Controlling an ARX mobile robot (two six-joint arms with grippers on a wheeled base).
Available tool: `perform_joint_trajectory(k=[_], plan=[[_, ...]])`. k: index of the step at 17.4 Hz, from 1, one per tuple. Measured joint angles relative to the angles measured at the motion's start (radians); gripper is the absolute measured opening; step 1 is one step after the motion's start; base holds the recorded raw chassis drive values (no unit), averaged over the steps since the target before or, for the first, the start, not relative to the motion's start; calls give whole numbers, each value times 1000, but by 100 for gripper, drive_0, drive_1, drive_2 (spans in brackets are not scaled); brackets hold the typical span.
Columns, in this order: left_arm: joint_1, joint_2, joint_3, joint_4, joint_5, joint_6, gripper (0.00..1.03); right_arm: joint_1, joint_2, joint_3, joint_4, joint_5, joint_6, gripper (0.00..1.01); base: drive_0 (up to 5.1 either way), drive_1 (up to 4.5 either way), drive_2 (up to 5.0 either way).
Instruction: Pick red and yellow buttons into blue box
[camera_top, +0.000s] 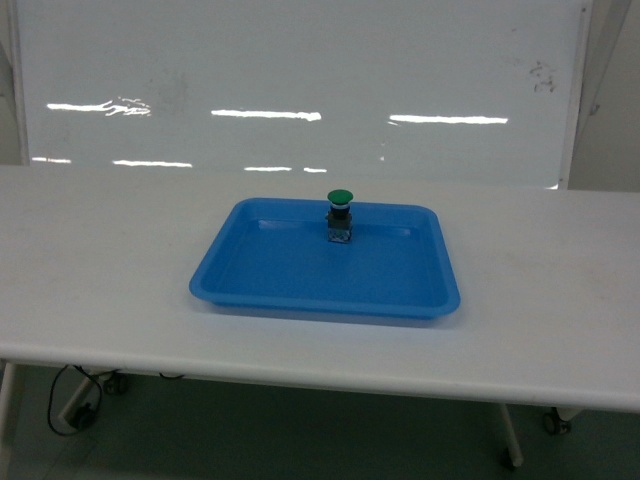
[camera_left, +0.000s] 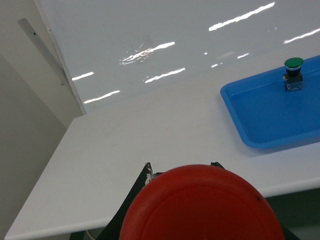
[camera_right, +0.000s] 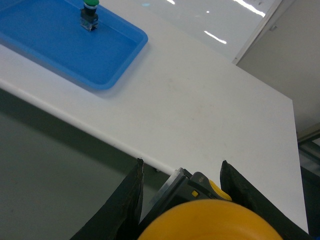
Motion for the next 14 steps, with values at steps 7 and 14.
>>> perform_joint_trajectory(k=[7, 14], plan=[[0, 0, 0, -1, 0, 2, 26, 0, 0, 0, 0, 0, 0, 40, 342, -481, 163], [0, 1, 0, -1, 0, 2, 26, 1, 0, 0, 0, 0, 0, 40, 358, -476, 142]])
